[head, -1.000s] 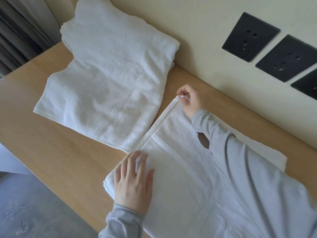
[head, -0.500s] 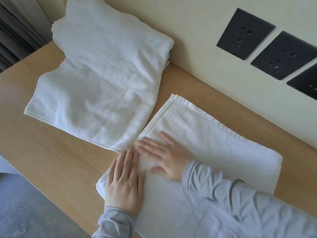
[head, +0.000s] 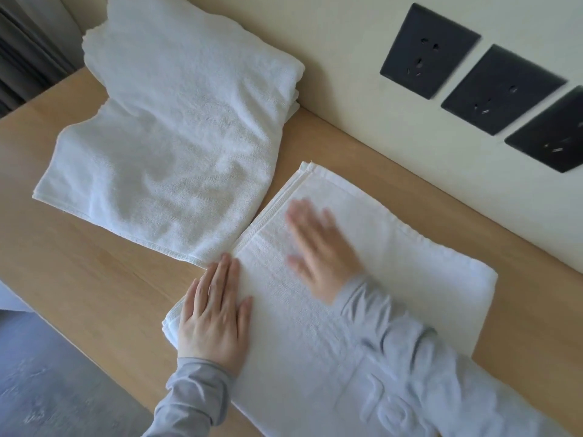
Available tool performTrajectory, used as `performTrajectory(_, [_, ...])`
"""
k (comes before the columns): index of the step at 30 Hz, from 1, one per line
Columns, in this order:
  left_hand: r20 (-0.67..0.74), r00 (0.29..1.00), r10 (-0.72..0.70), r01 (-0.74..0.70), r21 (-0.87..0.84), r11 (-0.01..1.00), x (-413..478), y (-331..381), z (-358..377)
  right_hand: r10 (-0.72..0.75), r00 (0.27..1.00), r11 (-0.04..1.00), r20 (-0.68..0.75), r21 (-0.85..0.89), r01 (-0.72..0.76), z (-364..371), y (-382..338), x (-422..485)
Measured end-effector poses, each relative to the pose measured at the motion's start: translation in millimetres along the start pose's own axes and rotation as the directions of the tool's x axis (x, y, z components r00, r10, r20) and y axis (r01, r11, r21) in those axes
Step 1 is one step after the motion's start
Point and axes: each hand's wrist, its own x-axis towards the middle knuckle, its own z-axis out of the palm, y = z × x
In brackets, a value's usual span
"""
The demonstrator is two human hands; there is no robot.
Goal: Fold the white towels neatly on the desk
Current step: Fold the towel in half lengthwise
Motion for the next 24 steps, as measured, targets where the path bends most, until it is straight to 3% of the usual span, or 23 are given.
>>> performTrajectory(3, [-0.026, 0.999, 0.025, -0.024, 0.010, 1.000, -1, 0, 0, -0.319, 0.941, 0.947, 0.111, 0.009, 0.320, 20, -50, -62])
performTrajectory(5, [-0.024, 0.999, 0.040, -0.040, 0.012, 0.999, -2, -1, 0, -0.341, 0.917, 0.932, 0.208, -0.053, 0.359, 20, -35, -79])
performTrajectory(9, [0.032, 0.999, 0.003, -0.004, 0.029, 1.000, -2, 0, -2, -0.074, 0.961, 0.973, 0.265, -0.193, 0.128, -8, 56, -83])
performTrajectory(12, [0.067, 0.997, -0.030, 0.026, 0.054, 0.998, -4, 2, -3, 0.176, 0.944, 0.951, 0.278, -0.294, -0.091, -25, 117, -88])
performTrajectory(15, [0.118, 0.992, -0.051, 0.043, 0.076, 0.996, -3, 6, -7, 0.326, 0.897, 0.926, 0.298, -0.291, -0.240, -30, 128, -82])
performTrajectory(17, [0.131, 0.987, -0.094, 0.083, 0.087, 0.993, -6, 13, -11, 0.347, 0.902, 0.910, 0.257, -0.324, -0.258, -35, 112, -80])
performTrajectory(19, [0.091, 0.986, -0.137, 0.131, 0.067, 0.989, -17, 33, -16, 0.255, 0.949, 0.949, 0.183, -0.234, -0.210, -42, 83, -91])
performTrajectory(21, [0.070, 0.989, -0.131, 0.130, 0.021, 0.991, -44, 71, -16, 0.060, 0.991, 0.990, 0.119, -0.134, -0.044, -41, 46, -115])
performTrajectory(24, [0.119, 0.992, -0.039, 0.044, -0.039, 0.998, -93, 131, 0, -0.164, 0.969, 0.977, 0.187, -0.104, 0.185, -23, 2, -156])
